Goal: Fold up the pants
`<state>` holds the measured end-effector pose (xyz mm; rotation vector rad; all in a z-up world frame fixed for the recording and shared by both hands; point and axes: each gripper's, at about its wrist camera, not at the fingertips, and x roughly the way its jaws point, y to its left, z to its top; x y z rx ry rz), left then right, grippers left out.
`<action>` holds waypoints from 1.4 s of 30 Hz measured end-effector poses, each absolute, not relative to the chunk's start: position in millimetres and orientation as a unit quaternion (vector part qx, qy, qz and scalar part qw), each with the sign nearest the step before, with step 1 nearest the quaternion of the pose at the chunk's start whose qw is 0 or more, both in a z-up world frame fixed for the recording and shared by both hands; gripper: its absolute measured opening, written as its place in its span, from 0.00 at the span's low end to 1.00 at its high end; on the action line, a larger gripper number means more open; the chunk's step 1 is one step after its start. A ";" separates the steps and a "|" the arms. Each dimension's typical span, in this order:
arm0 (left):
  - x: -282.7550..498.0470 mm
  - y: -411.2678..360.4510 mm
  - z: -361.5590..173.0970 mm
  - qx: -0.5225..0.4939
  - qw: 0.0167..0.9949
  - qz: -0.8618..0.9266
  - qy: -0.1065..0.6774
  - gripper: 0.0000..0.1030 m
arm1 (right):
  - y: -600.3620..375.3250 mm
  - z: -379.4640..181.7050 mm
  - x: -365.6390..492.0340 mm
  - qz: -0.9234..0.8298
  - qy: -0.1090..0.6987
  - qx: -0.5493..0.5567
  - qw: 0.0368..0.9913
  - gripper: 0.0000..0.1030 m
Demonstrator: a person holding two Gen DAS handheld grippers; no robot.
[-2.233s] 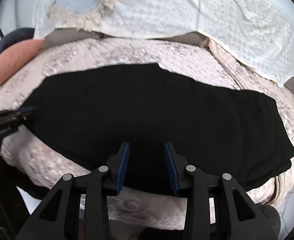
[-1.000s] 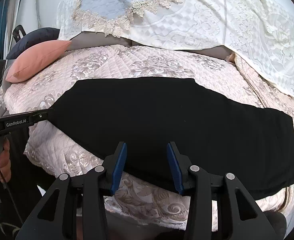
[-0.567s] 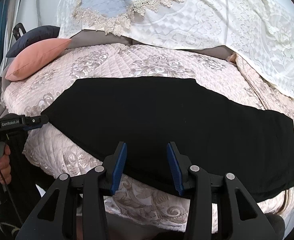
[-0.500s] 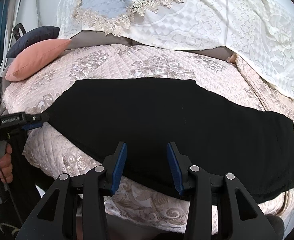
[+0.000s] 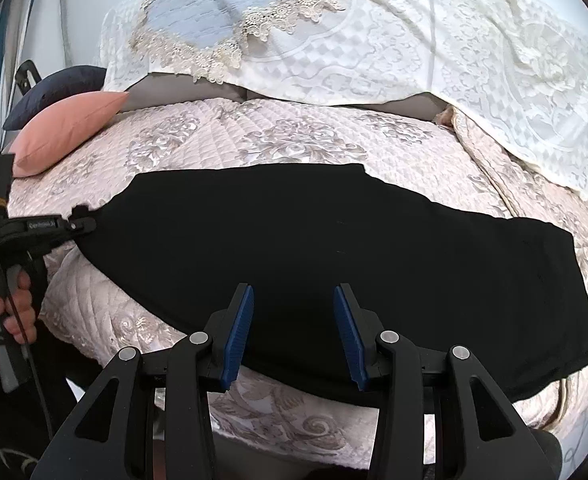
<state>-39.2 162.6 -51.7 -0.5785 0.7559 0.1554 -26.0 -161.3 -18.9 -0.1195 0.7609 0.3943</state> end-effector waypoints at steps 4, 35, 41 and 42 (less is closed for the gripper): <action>-34.3 145.1 -19.5 -0.259 0.904 0.028 0.339 0.07 | -175.5 -17.7 -23.6 0.178 0.367 -0.040 0.912 0.42; -10.1 -58.4 12.9 -0.124 0.864 -0.342 0.348 0.50 | -295.1 -22.4 -19.2 0.068 0.364 0.067 0.926 0.42; 18.1 3.1 -10.9 -0.162 0.872 -0.234 0.398 0.53 | -281.8 -22.4 -11.3 0.090 0.360 0.063 0.926 0.42; 24.3 6.4 -17.3 -0.171 0.864 -0.236 0.411 0.53 | -279.2 -22.0 -11.3 0.094 0.359 0.061 0.927 0.42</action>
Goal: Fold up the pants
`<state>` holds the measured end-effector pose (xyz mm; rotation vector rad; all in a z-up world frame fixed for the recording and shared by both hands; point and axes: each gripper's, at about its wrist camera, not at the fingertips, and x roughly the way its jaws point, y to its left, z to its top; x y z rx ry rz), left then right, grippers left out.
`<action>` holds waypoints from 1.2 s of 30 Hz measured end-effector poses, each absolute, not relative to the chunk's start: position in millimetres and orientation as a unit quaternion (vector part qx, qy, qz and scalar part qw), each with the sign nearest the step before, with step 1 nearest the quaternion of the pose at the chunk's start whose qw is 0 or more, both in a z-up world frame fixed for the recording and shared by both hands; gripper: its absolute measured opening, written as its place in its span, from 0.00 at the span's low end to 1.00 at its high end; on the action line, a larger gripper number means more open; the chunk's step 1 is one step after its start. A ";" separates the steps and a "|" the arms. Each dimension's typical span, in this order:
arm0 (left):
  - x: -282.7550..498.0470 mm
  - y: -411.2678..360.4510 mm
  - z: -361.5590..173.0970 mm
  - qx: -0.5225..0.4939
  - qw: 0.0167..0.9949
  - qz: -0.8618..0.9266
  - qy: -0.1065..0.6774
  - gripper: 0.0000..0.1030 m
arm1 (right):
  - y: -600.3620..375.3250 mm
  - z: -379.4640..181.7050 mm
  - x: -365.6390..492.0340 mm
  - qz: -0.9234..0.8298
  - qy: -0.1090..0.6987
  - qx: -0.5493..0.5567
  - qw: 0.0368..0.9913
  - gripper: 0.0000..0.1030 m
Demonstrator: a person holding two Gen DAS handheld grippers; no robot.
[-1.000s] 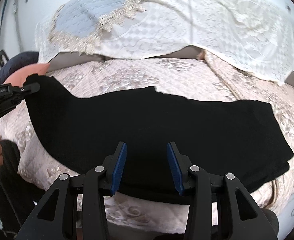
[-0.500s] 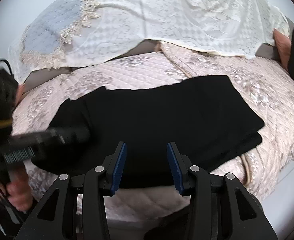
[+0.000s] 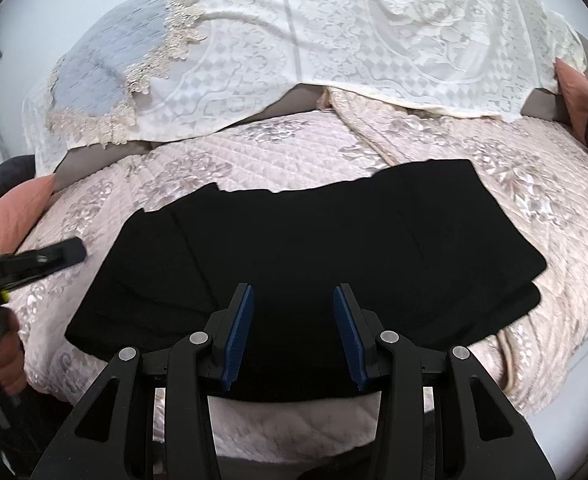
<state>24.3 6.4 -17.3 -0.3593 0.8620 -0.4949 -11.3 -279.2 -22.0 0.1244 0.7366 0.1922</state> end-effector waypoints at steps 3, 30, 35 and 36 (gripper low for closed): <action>34.4 -0.8 -32.2 -0.192 0.840 -0.254 0.440 0.53 | -273.9 -21.2 -12.9 0.101 0.359 0.056 0.926 0.42; 33.2 -4.5 -15.3 -0.120 0.889 -0.193 0.398 0.54 | -259.8 -38.6 -5.6 0.148 0.385 0.076 0.908 0.16; 14.1 7.2 -41.1 -0.098 0.885 -0.150 0.430 0.54 | -247.3 -56.7 -2.6 0.152 0.423 0.063 0.891 0.04; 14.3 8.8 -45.2 -0.099 0.882 -0.140 0.439 0.54 | -248.4 -53.4 -2.5 0.152 0.424 0.062 0.891 0.04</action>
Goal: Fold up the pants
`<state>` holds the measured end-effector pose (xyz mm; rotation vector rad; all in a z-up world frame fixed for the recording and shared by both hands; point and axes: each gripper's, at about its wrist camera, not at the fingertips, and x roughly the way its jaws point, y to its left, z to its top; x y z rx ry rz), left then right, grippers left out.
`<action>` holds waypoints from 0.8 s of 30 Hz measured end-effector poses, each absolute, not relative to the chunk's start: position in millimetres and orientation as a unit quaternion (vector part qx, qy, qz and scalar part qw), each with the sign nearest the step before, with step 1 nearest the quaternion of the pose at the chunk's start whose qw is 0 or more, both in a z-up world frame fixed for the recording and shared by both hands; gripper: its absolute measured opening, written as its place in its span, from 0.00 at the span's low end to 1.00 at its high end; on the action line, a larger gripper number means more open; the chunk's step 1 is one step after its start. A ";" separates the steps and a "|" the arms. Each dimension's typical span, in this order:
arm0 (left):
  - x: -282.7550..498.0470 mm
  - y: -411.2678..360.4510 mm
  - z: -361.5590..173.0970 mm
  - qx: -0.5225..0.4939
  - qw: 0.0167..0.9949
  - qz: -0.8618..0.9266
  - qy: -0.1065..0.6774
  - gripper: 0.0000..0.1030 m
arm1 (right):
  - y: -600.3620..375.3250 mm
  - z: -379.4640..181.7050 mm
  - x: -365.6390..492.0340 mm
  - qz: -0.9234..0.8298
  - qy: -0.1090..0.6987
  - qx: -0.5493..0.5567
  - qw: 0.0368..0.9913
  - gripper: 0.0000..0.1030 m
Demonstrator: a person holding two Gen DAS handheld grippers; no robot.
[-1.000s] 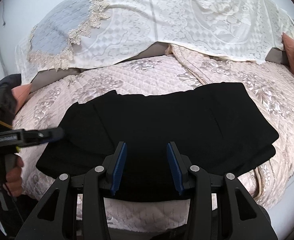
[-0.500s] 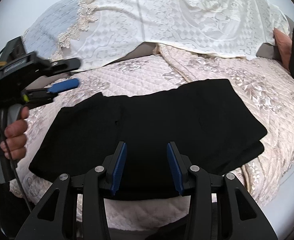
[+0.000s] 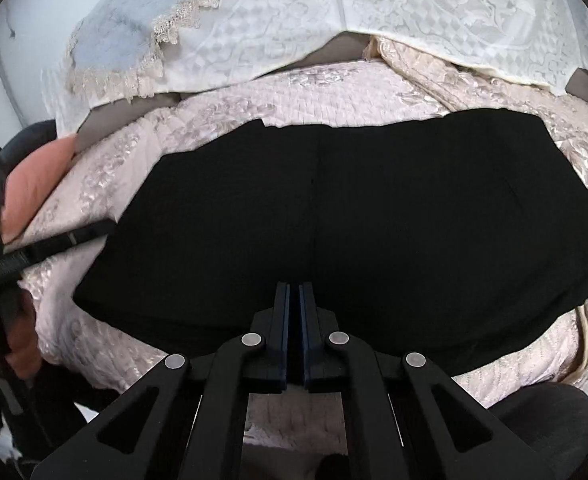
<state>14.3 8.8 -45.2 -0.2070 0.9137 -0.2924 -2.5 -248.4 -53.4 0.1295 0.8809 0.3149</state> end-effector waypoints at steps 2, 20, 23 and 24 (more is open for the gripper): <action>11.3 12.7 -52.2 -0.120 0.875 -0.141 0.448 0.54 | -250.0 -50.1 -2.6 0.149 0.425 0.061 0.891 0.04; 0.0 4.4 -47.8 -0.080 0.892 -0.119 0.430 0.09 | -342.1 -36.6 -16.8 0.036 0.397 0.183 0.899 0.36; -2.6 4.3 -44.9 -0.079 0.893 -0.122 0.426 0.10 | -355.9 -34.8 -19.2 0.024 0.390 0.208 0.897 0.41; -3.4 4.6 -42.4 -0.080 0.894 -0.121 0.424 0.10 | -359.2 -34.6 -20.4 0.021 0.387 0.216 0.896 0.41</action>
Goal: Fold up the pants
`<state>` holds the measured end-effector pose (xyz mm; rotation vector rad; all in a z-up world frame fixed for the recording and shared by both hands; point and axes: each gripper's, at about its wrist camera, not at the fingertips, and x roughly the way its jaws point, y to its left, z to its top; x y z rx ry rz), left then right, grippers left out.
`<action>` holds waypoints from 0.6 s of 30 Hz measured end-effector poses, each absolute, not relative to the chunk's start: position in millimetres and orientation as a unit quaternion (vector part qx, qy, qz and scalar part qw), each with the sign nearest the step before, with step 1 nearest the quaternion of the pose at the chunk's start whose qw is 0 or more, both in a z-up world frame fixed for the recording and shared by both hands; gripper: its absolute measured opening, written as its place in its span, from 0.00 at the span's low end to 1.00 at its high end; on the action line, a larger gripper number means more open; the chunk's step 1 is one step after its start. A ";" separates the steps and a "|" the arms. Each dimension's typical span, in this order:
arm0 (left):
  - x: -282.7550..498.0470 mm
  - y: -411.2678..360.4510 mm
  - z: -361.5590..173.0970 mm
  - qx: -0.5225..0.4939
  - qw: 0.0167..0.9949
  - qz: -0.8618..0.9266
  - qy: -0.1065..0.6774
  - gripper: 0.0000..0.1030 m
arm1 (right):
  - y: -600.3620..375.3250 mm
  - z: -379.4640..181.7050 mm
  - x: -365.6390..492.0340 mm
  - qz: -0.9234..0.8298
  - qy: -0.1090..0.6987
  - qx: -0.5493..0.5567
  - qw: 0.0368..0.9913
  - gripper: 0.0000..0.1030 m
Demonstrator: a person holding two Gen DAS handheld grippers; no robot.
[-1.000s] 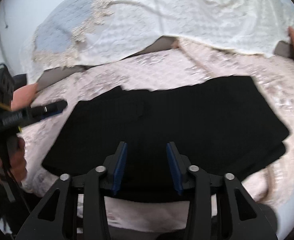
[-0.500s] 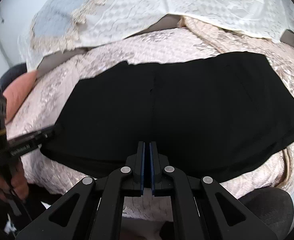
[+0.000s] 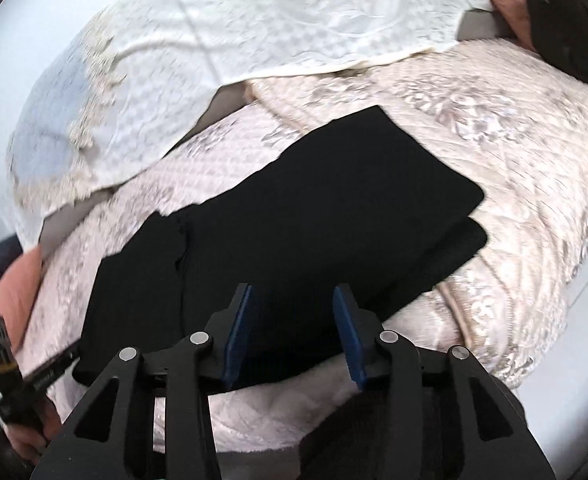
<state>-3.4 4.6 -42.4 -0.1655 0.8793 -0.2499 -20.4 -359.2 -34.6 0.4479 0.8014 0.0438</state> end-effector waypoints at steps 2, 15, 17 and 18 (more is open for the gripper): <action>-4.7 4.1 -37.4 -0.077 0.896 -0.114 0.422 0.11 | -361.3 -34.2 -20.9 0.020 0.384 0.222 0.896 0.41; -4.6 -24.2 -7.4 -0.031 0.909 -0.092 0.405 0.11 | -371.0 -29.5 -30.0 0.005 0.373 0.223 0.901 0.42; -2.7 -31.5 -7.6 -0.027 0.908 -0.101 0.406 0.11 | -381.2 -30.3 -33.4 -0.007 0.370 0.227 0.901 0.48; -1.7 -34.9 -8.2 -0.026 0.906 -0.106 0.408 0.11 | -385.3 -31.3 -34.0 -0.011 0.370 0.231 0.900 0.53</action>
